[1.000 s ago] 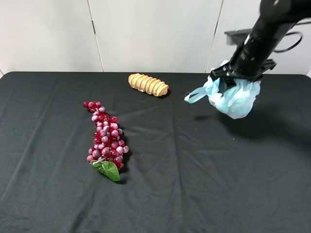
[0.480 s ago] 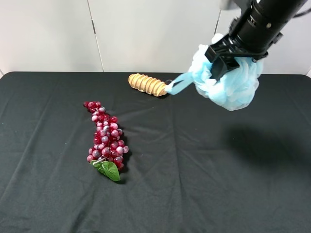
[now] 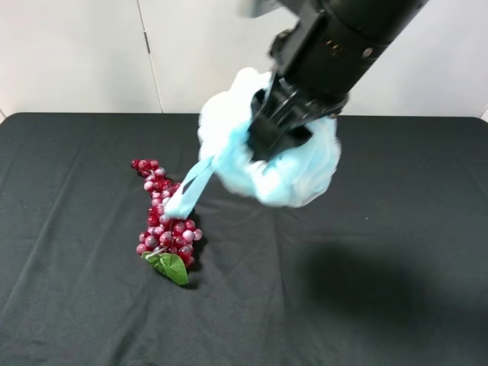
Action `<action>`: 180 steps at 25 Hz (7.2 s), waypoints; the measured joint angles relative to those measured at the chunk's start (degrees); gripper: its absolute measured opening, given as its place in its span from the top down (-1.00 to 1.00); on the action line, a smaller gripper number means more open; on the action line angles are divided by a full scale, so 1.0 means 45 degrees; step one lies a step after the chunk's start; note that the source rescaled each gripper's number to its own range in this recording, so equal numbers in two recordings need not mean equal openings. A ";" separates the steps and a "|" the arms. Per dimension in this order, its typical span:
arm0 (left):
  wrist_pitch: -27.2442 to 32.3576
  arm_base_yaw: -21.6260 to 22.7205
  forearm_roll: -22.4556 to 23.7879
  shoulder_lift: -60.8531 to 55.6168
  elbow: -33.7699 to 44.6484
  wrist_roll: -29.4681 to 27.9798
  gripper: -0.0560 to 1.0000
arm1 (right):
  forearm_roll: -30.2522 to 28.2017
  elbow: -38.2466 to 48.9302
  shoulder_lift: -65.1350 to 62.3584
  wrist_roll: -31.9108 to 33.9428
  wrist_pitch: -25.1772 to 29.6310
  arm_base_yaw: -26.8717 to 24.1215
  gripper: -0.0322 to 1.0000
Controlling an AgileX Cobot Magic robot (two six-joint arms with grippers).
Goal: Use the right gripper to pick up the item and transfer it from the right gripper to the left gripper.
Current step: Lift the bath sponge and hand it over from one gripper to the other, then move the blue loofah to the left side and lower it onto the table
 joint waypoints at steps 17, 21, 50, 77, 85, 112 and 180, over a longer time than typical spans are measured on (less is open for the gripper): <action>-0.0083 0.0000 0.0000 0.0000 0.0000 0.0000 -0.95 | 0.3247 0.0014 0.0000 -0.2251 -0.0521 0.1187 0.77; -0.0083 0.0000 0.0000 0.0000 0.0000 0.0000 -0.95 | 0.3274 0.0014 0.0000 -0.2292 -0.0521 0.1187 0.82; -0.6344 -0.5709 -0.1625 1.0404 -0.2734 0.6564 -0.95 | 0.3376 -0.1295 0.0000 0.1231 -0.1904 0.0155 0.87; -1.4129 -0.9538 -0.1625 1.4695 -0.2806 0.6433 0.21 | 0.3383 -0.1372 -0.0047 0.1427 -0.1915 0.0003 0.94; -1.4159 -0.9538 -0.1625 1.4695 -0.2766 0.6406 0.29 | 0.3367 -0.1372 -0.0047 0.1504 -0.1890 0.0003 0.94; -1.4647 -0.9638 -0.1625 1.4695 -0.2766 0.6415 0.66 | 0.2090 -0.3157 -0.0318 0.1882 0.1855 0.0039 -1.00; -1.4509 -0.9638 -0.1625 1.4695 -0.2816 0.6315 0.83 | -0.2415 1.0918 -1.6835 0.4468 -0.0280 -0.0856 -1.00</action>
